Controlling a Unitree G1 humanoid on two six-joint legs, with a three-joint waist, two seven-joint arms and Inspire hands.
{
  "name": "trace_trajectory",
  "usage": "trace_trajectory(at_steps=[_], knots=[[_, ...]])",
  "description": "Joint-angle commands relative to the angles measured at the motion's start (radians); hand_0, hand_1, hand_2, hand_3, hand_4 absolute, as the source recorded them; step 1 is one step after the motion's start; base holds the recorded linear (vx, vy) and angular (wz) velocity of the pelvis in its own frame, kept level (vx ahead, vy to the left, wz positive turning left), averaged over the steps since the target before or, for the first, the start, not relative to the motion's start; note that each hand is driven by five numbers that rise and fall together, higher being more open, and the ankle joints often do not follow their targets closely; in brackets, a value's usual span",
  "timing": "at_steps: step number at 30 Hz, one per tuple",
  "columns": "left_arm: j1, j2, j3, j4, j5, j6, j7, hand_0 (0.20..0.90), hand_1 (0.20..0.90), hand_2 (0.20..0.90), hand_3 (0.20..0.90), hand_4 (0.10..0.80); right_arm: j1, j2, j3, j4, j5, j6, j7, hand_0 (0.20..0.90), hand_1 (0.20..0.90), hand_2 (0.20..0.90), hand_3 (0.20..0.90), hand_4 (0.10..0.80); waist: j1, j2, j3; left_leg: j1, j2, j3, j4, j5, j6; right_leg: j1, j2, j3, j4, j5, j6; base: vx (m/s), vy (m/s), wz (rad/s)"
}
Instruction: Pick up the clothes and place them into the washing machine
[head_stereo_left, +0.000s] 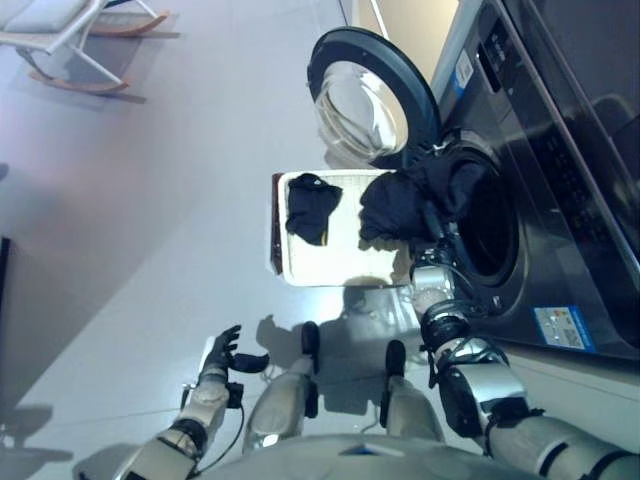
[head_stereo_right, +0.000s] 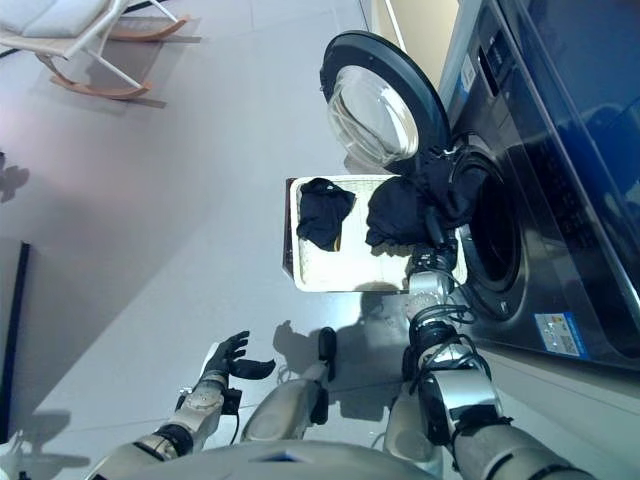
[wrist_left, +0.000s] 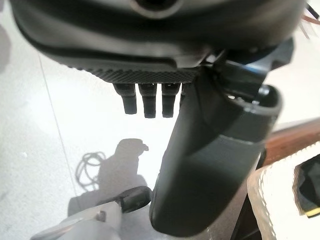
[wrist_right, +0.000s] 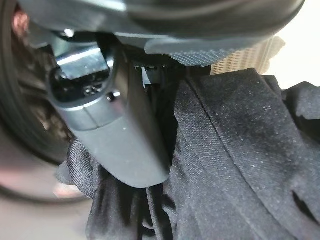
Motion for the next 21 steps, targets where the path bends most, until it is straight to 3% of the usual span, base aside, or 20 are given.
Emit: trace_trajectory(at_steps=[1, 5, 7, 11, 21], knots=[[-0.019, -0.005, -0.026, 0.036, -0.022, -0.021, 0.022, 0.9, 0.9, 0.9, 0.9, 0.8, -0.137, -0.039, -0.058, -0.099, 0.029, -0.112, 0.046, 0.3, 0.3, 0.3, 0.3, 0.4, 0.01, 0.028, 0.016, -0.075, -0.046, -0.008, 0.074, -0.071, -0.006, -0.092, -0.023, -0.011, 0.084, 0.009, 0.022, -0.181, 0.043, -0.17], [-0.055, -0.006, -0.042, 0.033, -0.046, -0.021, 0.032, 0.9, 0.9, 0.9, 0.9, 0.8, -0.262, -0.097, -0.078, -0.061, 0.024, -0.133, 0.012, 0.3, 0.3, 0.3, 0.3, 0.4, 0.017, 0.044, 0.073, -0.192, -0.053, 0.003, 0.178, -0.083, -0.001, -0.217, -0.015, 0.012, 0.181, 0.004, 0.009, -0.163, 0.036, -0.21], [-0.077, -0.002, -0.042, 0.033, -0.05, -0.019, 0.038, 0.9, 0.9, 0.9, 0.9, 0.8, -0.298, -0.128, -0.082, -0.04, 0.014, -0.133, -0.009, 0.3, 0.3, 0.3, 0.3, 0.4, 0.02, 0.043, 0.082, -0.247, -0.061, -0.002, 0.24, -0.113, 0.002, -0.277, -0.02, 0.018, 0.264, -0.035, 0.002, -0.091, 0.001, -0.22], [-0.128, 0.003, -0.056, 0.02, -0.066, -0.033, 0.052, 0.9, 0.9, 0.9, 0.9, 0.8, -0.391, -0.193, -0.074, -0.02, -0.015, -0.158, -0.062, 0.3, 0.3, 0.3, 0.3, 0.4, 0.014, 0.06, 0.11, -0.379, -0.07, -0.005, 0.335, -0.125, -0.002, -0.403, -0.031, 0.027, 0.369, -0.044, -0.013, -0.107, 0.002, 0.09], [-0.175, -0.008, -0.076, -0.025, -0.092, -0.056, 0.078, 0.9, 0.9, 0.9, 0.9, 0.8, -0.593, -0.321, -0.112, 0.057, 0.047, -0.221, -0.116, 0.3, 0.3, 0.3, 0.3, 0.4, 0.045, 0.097, 0.099, -0.596, -0.069, -0.035, 0.504, -0.201, 0.001, -0.62, -0.008, 0.077, 0.526, -0.125, -0.047, 0.009, -0.008, 0.05]])
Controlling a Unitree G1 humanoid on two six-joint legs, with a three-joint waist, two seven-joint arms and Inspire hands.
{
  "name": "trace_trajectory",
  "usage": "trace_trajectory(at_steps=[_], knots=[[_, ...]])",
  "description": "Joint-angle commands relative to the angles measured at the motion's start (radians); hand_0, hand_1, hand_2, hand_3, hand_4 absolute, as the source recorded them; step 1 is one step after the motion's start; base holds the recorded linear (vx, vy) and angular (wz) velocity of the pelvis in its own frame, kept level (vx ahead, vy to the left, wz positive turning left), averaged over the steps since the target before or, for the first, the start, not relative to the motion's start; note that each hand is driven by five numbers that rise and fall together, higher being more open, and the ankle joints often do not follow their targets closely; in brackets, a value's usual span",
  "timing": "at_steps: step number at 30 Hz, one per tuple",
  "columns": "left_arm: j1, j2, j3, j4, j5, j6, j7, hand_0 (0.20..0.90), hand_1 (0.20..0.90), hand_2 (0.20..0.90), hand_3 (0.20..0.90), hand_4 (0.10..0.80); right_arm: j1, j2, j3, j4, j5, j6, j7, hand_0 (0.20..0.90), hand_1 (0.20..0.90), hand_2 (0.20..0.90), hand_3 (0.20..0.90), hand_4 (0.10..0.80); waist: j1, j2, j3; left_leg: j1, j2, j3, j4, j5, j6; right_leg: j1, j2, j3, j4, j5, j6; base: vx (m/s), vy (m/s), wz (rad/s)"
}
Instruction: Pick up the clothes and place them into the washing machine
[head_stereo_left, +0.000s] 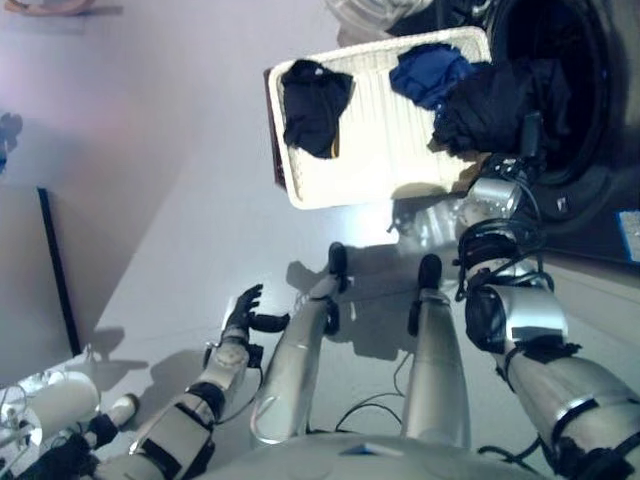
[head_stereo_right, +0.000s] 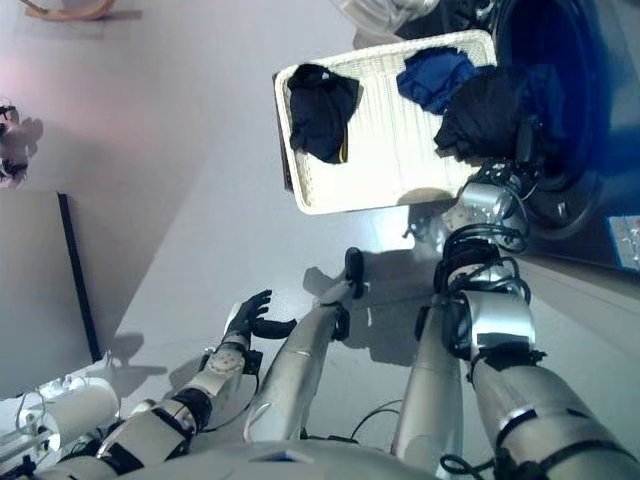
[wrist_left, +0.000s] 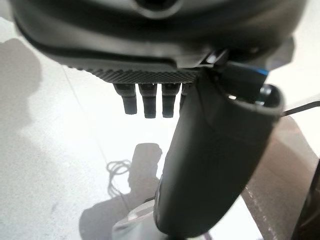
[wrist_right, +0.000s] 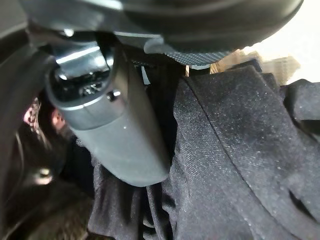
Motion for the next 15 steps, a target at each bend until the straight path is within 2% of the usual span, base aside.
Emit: trace_trajectory(at_steps=[1, 4, 8, 9, 15], knots=[[-0.012, 0.011, -0.019, 0.021, -0.032, -0.027, 0.045, 0.9, 0.9, 0.9, 0.9, 0.8, -0.164, -0.114, 0.027, -0.046, -0.013, -0.097, 0.03, 0.3, 0.3, 0.3, 0.3, 0.4, 0.021, 0.036, -0.04, -0.049, -0.035, -0.023, 0.113, -0.147, 0.008, 0.012, 0.033, 0.0, 0.019, -0.042, -0.03, 0.0, 0.0, 0.0], [-0.014, 0.004, -0.044, -0.002, -0.024, -0.04, 0.046, 0.9, 0.9, 0.9, 0.9, 0.8, -0.221, -0.191, 0.023, -0.018, -0.001, -0.113, 0.018, 0.3, 0.3, 0.3, 0.3, 0.4, 0.037, 0.058, -0.058, -0.058, -0.043, -0.021, 0.088, -0.14, 0.003, -0.015, 0.023, 0.015, 0.023, -0.051, -0.029, 0.036, 0.035, -0.04], [-0.009, -0.006, -0.066, -0.043, -0.019, -0.061, 0.049, 0.9, 0.9, 0.9, 0.9, 0.8, -0.282, -0.31, 0.038, -0.011, 0.001, -0.125, 0.007, 0.3, 0.3, 0.3, 0.3, 0.4, 0.062, 0.107, -0.086, -0.036, -0.066, -0.018, 0.011, -0.108, -0.007, -0.017, 0.002, 0.036, 0.001, -0.053, -0.022, 0.044, 0.074, 0.12], [0.0, -0.007, -0.071, -0.054, -0.015, -0.065, 0.052, 0.9, 0.9, 0.9, 0.9, 0.8, -0.299, -0.337, 0.042, -0.005, 0.006, -0.128, 0.006, 0.3, 0.3, 0.3, 0.3, 0.4, 0.075, 0.126, -0.09, -0.034, -0.07, -0.009, -0.012, -0.075, -0.006, -0.021, -0.005, 0.032, -0.003, -0.034, -0.023, -0.003, 0.077, 0.15], [0.034, -0.005, -0.071, -0.069, -0.012, -0.074, 0.049, 0.9, 0.9, 0.9, 0.9, 0.8, -0.379, -0.473, 0.046, 0.034, 0.079, -0.146, 0.036, 0.3, 0.3, 0.3, 0.3, 0.4, 0.126, 0.198, -0.141, 0.031, -0.106, -0.018, -0.097, -0.033, -0.027, 0.034, -0.031, 0.027, -0.032, -0.053, -0.015, 0.062, 0.011, 0.2]])
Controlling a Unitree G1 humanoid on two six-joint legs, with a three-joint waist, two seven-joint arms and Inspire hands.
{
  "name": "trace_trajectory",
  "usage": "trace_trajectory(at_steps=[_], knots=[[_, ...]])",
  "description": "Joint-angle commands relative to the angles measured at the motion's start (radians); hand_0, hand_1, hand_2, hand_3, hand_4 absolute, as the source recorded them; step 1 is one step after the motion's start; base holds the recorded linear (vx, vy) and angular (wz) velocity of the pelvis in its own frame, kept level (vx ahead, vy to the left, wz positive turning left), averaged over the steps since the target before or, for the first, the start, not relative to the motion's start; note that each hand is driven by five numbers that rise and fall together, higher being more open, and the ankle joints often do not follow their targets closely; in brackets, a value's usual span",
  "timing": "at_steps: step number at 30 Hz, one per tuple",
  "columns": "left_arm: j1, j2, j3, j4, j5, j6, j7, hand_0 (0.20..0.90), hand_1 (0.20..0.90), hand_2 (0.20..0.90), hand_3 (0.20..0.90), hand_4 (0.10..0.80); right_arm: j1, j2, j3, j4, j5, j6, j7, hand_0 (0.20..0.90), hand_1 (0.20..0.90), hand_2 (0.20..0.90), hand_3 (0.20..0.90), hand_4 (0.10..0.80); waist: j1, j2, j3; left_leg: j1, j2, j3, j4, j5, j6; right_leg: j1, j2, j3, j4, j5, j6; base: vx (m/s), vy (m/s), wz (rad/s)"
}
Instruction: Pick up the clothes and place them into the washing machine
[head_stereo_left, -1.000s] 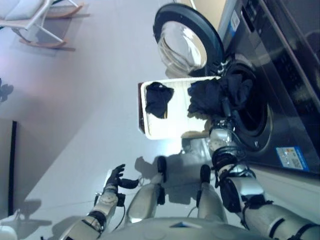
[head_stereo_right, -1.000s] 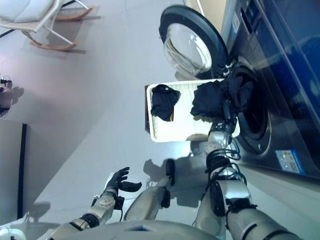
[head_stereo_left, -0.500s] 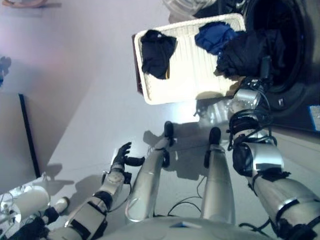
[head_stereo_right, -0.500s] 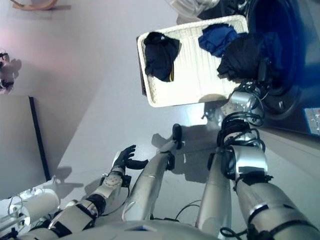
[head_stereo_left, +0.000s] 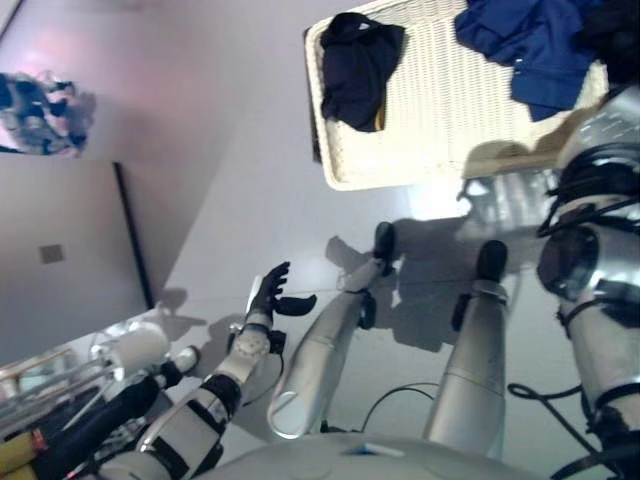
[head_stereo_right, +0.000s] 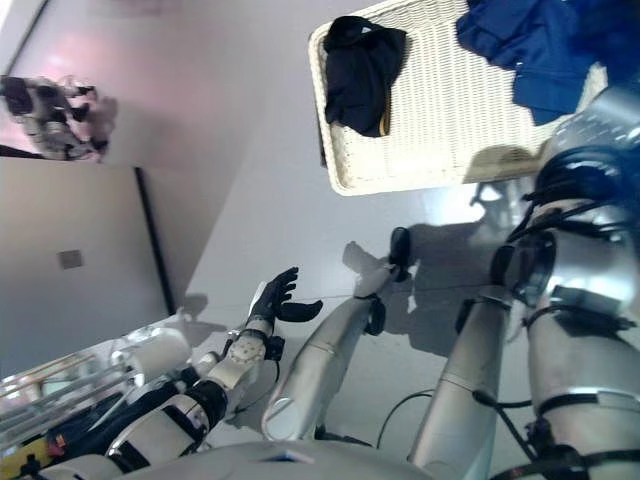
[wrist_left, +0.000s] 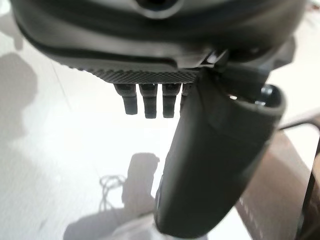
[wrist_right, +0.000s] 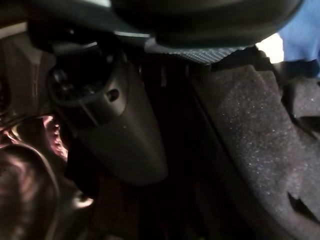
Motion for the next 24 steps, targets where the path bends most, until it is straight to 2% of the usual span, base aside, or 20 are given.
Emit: trace_trajectory(at_steps=[1, 4, 8, 9, 10, 12, 16, 19, 21, 22, 24], knots=[[0.033, 0.034, 0.0, 0.061, 0.002, -0.035, 0.034, 0.9, 0.9, 0.9, 0.9, 0.8, -0.08, -0.143, 0.131, -0.012, -0.006, -0.051, 0.08, 0.3, 0.3, 0.3, 0.3, 0.4, 0.029, 0.064, -0.128, 0.018, -0.021, 0.0, 0.047, -0.115, -0.047, 0.121, 0.033, -0.021, -0.109, -0.018, -0.039, 0.056, -0.025, 0.18], [0.045, 0.034, 0.005, 0.043, 0.002, -0.047, 0.032, 0.9, 0.9, 0.9, 0.9, 0.8, -0.115, -0.225, 0.166, -0.017, -0.024, -0.057, 0.079, 0.3, 0.3, 0.3, 0.3, 0.4, 0.049, 0.091, -0.151, 0.042, -0.032, -0.012, 0.025, -0.104, -0.057, 0.138, 0.018, -0.031, -0.102, -0.03, -0.037, 0.047, -0.041, 0.24], [0.069, 0.044, 0.002, 0.05, 0.013, -0.045, 0.035, 0.9, 0.9, 0.9, 0.9, 0.8, -0.15, -0.292, 0.249, -0.027, -0.108, -0.027, 0.054, 0.3, 0.3, 0.3, 0.3, 0.4, 0.053, 0.1, -0.161, 0.057, -0.038, -0.022, 0.015, -0.097, -0.06, 0.152, 0.008, -0.048, -0.092, -0.038, -0.038, 0.029, -0.04, 0.3], [0.069, 0.041, 0.002, 0.05, 0.014, -0.045, 0.035, 0.9, 0.9, 0.9, 0.9, 0.8, -0.156, -0.294, 0.254, -0.026, -0.111, -0.025, 0.051, 0.441, 0.441, 0.441, 0.441, 0.494, 0.053, 0.102, -0.162, 0.057, -0.038, -0.022, 0.014, -0.097, -0.06, 0.151, 0.008, -0.048, -0.092, -0.038, -0.038, 0.039, 0.009, 0.15], [0.076, 0.039, 0.001, 0.061, 0.016, -0.039, 0.033, 0.9, 0.9, 0.9, 0.9, 0.8, -0.16, -0.302, 0.275, 0.0, -0.125, -0.01, 0.05, 0.9, 0.9, 0.9, 0.9, 0.8, 0.052, 0.096, -0.166, 0.062, -0.036, -0.019, 0.008, -0.1, -0.056, 0.151, 0.01, -0.047, -0.097, -0.035, -0.035, 0.039, 0.016, 0.06], [0.07, 0.032, -0.004, 0.067, 0.017, -0.036, 0.034, 0.9, 0.9, 0.9, 0.9, 0.8, -0.165, -0.307, 0.284, 0.02, -0.123, -0.002, 0.049, 0.9, 0.9, 0.9, 0.9, 0.8, 0.045, 0.091, -0.169, 0.067, -0.035, -0.022, 0.003, -0.11, -0.056, 0.155, 0.016, -0.038, -0.106, -0.043, -0.032, 0.069, -0.003, -0.03], [0.069, 0.02, -0.009, 0.064, 0.007, -0.036, 0.028, 0.9, 0.9, 0.9, 0.9, 0.8, -0.151, -0.296, 0.279, 0.059, -0.136, 0.012, 0.042, 0.9, 0.9, 0.9, 0.9, 0.8, 0.037, 0.088, -0.16, 0.058, -0.023, -0.008, -0.001, -0.101, -0.044, 0.149, 0.025, -0.038, -0.125, -0.014, -0.033, -0.007, 0.009, -0.03], [0.076, 0.019, 0.001, 0.08, 0.009, -0.032, 0.03, 0.9, 0.9, 0.9, 0.9, 0.8, -0.134, -0.291, 0.281, 0.085, -0.198, 0.021, 0.003, 0.9, 0.9, 0.9, 0.9, 0.8, 0.034, 0.083, -0.158, 0.065, -0.018, -0.006, -0.006, -0.102, -0.041, 0.151, 0.03, -0.035, -0.133, -0.01, -0.032, 0.013, 0.002, -0.09], [0.077, 0.021, 0.008, 0.085, 0.012, -0.032, 0.039, 0.9, 0.9, 0.9, 0.9, 0.8, -0.128, -0.288, 0.3, 0.096, -0.295, 0.036, -0.064, 0.9, 0.9, 0.9, 0.9, 0.8, 0.03, 0.081, -0.153, 0.071, -0.012, -0.002, -0.012, -0.101, -0.04, 0.155, 0.031, -0.034, -0.139, -0.008, -0.031, 0.004, 0.008, -0.09], [0.075, 0.024, 0.018, 0.091, 0.021, -0.029, 0.048, 0.9, 0.9, 0.9, 0.9, 0.8, -0.123, -0.296, 0.328, 0.124, -0.411, 0.054, -0.142, 0.9, 0.9, 0.9, 0.9, 0.8, 0.027, 0.076, -0.149, 0.074, -0.011, 0.0, -0.012, -0.1, -0.04, 0.157, 0.032, -0.034, -0.142, -0.005, -0.031, -0.001, 0.005, -0.07], [0.071, 0.019, 0.016, 0.094, 0.028, -0.031, 0.067, 0.9, 0.9, 0.9, 0.9, 0.8, -0.124, -0.269, 0.34, 0.087, -0.481, 0.059, -0.211, 0.9, 0.9, 0.9, 0.9, 0.8, 0.02, 0.079, -0.141, 0.078, -0.009, 0.004, -0.016, -0.101, -0.039, 0.161, 0.036, -0.033, -0.148, -0.001, -0.031, -0.007, 0.006, -0.08]])
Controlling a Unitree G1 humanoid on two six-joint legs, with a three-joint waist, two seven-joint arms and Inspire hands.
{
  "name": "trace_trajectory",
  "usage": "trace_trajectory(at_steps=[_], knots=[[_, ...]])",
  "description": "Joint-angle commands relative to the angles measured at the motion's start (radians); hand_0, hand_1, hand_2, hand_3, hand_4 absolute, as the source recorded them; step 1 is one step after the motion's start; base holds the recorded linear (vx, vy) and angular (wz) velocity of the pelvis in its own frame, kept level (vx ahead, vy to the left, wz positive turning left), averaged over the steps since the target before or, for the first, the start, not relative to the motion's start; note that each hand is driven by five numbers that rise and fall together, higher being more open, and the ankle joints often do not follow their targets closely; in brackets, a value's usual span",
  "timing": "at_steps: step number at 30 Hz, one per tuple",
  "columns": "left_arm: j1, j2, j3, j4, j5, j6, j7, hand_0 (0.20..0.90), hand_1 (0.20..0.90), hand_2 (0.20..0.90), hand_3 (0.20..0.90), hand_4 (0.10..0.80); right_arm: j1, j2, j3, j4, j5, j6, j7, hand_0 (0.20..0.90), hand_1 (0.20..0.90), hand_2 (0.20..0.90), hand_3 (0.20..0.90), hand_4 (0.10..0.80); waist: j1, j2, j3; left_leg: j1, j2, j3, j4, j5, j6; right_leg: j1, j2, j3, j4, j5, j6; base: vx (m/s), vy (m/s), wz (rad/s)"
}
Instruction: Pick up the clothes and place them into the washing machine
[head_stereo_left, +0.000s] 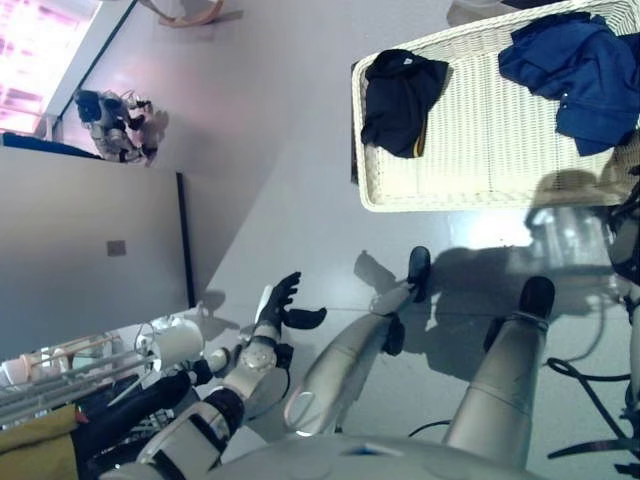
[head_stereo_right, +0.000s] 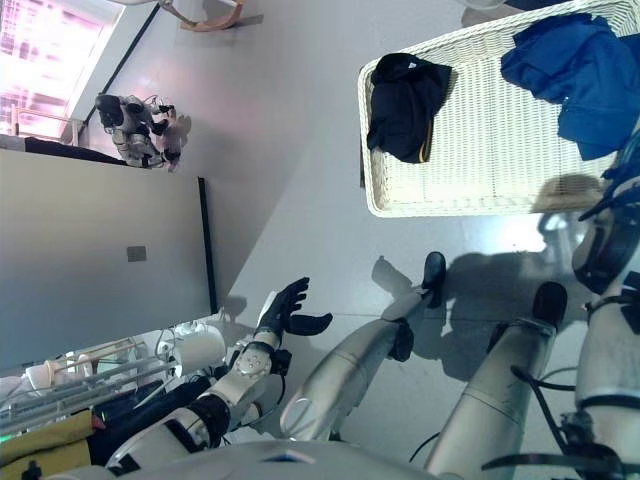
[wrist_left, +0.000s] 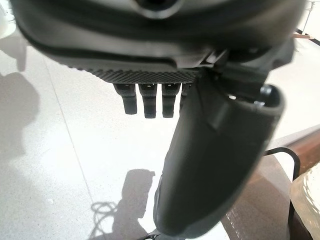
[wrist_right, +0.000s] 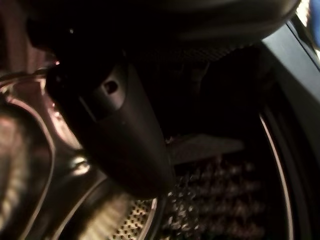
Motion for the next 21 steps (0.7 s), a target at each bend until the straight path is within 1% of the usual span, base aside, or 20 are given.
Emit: trace_trajectory(at_steps=[1, 3, 5, 8, 9, 10, 11, 12, 13, 14, 15, 17, 18, 20, 21], knots=[[0.011, 0.028, 0.078, 0.116, 0.026, -0.013, 0.074, 0.9, 0.9, 0.9, 0.9, 0.8, -0.024, -0.084, 0.195, -0.126, -0.287, -0.018, -0.11, 0.9, 0.9, 0.9, 0.9, 0.8, -0.012, 0.006, -0.076, 0.005, 0.007, 0.038, 0.023, -0.103, -0.04, 0.096, 0.052, -0.03, -0.171, 0.058, -0.042, -0.01, 0.003, -0.08], [0.012, 0.028, 0.081, 0.112, 0.023, -0.014, 0.081, 0.9, 0.9, 0.9, 0.9, 0.8, -0.009, -0.056, 0.181, -0.158, -0.302, -0.011, -0.128, 0.9, 0.9, 0.9, 0.9, 0.8, -0.016, 0.005, -0.074, 0.007, 0.009, 0.039, 0.021, -0.104, -0.039, 0.1, 0.055, -0.03, -0.175, 0.059, -0.042, -0.007, 0.0, -0.1], [0.012, 0.029, 0.085, 0.108, 0.023, -0.015, 0.082, 0.9, 0.9, 0.9, 0.9, 0.8, -0.002, -0.053, 0.183, -0.154, -0.334, 0.001, -0.146, 0.9, 0.9, 0.9, 0.9, 0.8, -0.017, 0.003, -0.073, 0.008, 0.009, 0.04, 0.022, -0.104, -0.038, 0.101, 0.056, -0.03, -0.176, 0.06, -0.042, -0.005, 0.005, -0.13], [0.008, 0.028, 0.086, 0.103, 0.016, -0.017, 0.084, 0.9, 0.9, 0.9, 0.9, 0.8, 0.007, -0.026, 0.164, -0.152, -0.285, -0.001, -0.127, 0.9, 0.9, 0.9, 0.9, 0.8, -0.02, 0.0, -0.071, 0.012, 0.01, 0.041, 0.02, -0.105, -0.037, 0.106, 0.057, -0.032, -0.182, 0.063, -0.042, -0.012, 0.013, -0.06], [0.006, 0.026, 0.086, 0.106, 0.013, -0.019, 0.084, 0.9, 0.9, 0.9, 0.9, 0.8, 0.012, -0.015, 0.156, -0.148, -0.253, -0.005, -0.105, 0.9, 0.9, 0.9, 0.9, 0.8, -0.021, -0.001, -0.07, 0.013, 0.01, 0.041, 0.02, -0.104, -0.038, 0.108, 0.056, -0.032, -0.182, 0.065, -0.042, 0.0, 0.0, 0.0], [-0.001, 0.021, 0.09, 0.113, 0.004, -0.017, 0.08, 0.9, 0.9, 0.9, 0.9, 0.8, 0.022, 0.022, 0.129, -0.168, -0.137, -0.023, -0.032, 0.9, 0.9, 0.9, 0.9, 0.8, -0.023, -0.003, -0.068, 0.015, 0.01, 0.041, 0.018, -0.105, -0.038, 0.111, 0.058, -0.032, -0.186, 0.067, -0.041, 0.0, 0.0, 0.0], [0.0, 0.024, 0.091, 0.114, 0.003, -0.017, 0.079, 0.9, 0.9, 0.9, 0.9, 0.8, 0.027, 0.021, 0.126, -0.162, -0.121, -0.025, -0.014, 0.9, 0.9, 0.9, 0.9, 0.8, -0.024, -0.006, -0.068, 0.017, 0.01, 0.041, 0.017, -0.104, -0.038, 0.113, 0.058, -0.031, -0.186, 0.068, -0.041, 0.0, 0.0, 0.0], [-0.003, 0.014, 0.091, 0.127, -0.01, -0.01, 0.065, 0.9, 0.9, 0.9, 0.9, 0.8, 0.048, 0.079, 0.08, -0.199, 0.014, -0.044, 0.063, 0.9, 0.9, 0.9, 0.9, 0.8, -0.026, -0.004, -0.068, 0.021, 0.01, 0.042, 0.014, -0.105, -0.038, 0.117, 0.059, -0.03, -0.19, 0.066, -0.04, 0.0, 0.0, 0.0], [-0.001, 0.015, 0.092, 0.133, -0.018, -0.009, 0.058, 0.9, 0.9, 0.9, 0.9, 0.8, 0.059, 0.104, 0.063, -0.21, 0.067, -0.048, 0.106, 0.9, 0.9, 0.9, 0.9, 0.8, -0.026, -0.007, -0.069, 0.026, 0.008, 0.042, 0.014, -0.106, -0.036, 0.122, 0.061, -0.026, -0.191, 0.069, -0.039, -0.002, 0.047, -0.05], [0.002, 0.014, 0.096, 0.137, -0.028, -0.008, 0.047, 0.9, 0.9, 0.9, 0.9, 0.8, 0.068, 0.123, 0.056, -0.22, 0.099, -0.044, 0.143, 0.9, 0.9, 0.9, 0.9, 0.8, -0.027, -0.009, -0.07, 0.03, 0.007, 0.046, 0.013, -0.107, -0.036, 0.126, 0.061, -0.023, -0.196, 0.071, -0.039, -0.003, 0.029, -0.11], [0.003, 0.017, 0.097, 0.138, -0.03, -0.008, 0.045, 0.9, 0.9, 0.9, 0.9, 0.8, 0.073, 0.125, 0.054, -0.219, 0.108, -0.045, 0.153, 0.9, 0.9, 0.9, 0.9, 0.8, -0.028, -0.011, -0.07, 0.032, 0.007, 0.046, 0.012, -0.107, -0.035, 0.129, 0.061, -0.022, -0.197, 0.071, -0.039, 0.003, 0.033, -0.18], [0.003, 0.014, 0.108, 0.149, -0.046, -0.006, 0.022, 0.9, 0.9, 0.9, 0.9, 0.8, 0.11, 0.185, 0.043, -0.24, 0.165, -0.041, 0.218, 0.9, 0.9, 0.9, 0.9, 0.8, -0.027, -0.019, -0.074, 0.05, 0.006, 0.05, 0.009, -0.108, -0.032, 0.154, 0.061, -0.022, -0.211, 0.078, -0.037, -0.005, 0.034, -0.2], [0.005, 0.017, 0.108, 0.15, -0.047, -0.007, 0.02, 0.9, 0.9, 0.9, 0.9, 0.8, 0.116, 0.189, 0.039, -0.243, 0.168, -0.042, 0.223, 0.9, 0.9, 0.9, 0.9, 0.8, -0.03, -0.021, -0.072, 0.055, 0.006, 0.05, 0.007, -0.107, -0.032, 0.16, 0.062, -0.023, -0.215, 0.079, -0.037, -0.01, 0.037, -0.12], [0.008, 0.019, 0.115, 0.165, -0.048, -0.003, 0.008, 0.9, 0.9, 0.9, 0.9, 0.8, 0.155, 0.231, 0.036, -0.256, 0.174, -0.038, 0.251, 0.9, 0.9, 0.9, 0.9, 0.8, -0.036, -0.032, -0.07, 0.082, 0.004, 0.049, -0.002, -0.105, -0.03, 0.196, 0.058, -0.026, -0.236, 0.093, -0.034, -0.006, 0.025, -0.05], [0.009, 0.021, 0.116, 0.166, -0.048, -0.004, 0.007, 0.9, 0.9, 0.9, 0.9, 0.8, 0.158, 0.234, 0.034, -0.258, 0.173, -0.038, 0.25, 0.9, 0.9, 0.9, 0.9, 0.8, -0.039, -0.032, -0.067, 0.087, 0.004, 0.048, -0.005, -0.104, -0.03, 0.202, 0.058, -0.028, -0.24, 0.094, -0.034, -0.004, 0.028, -0.04]])
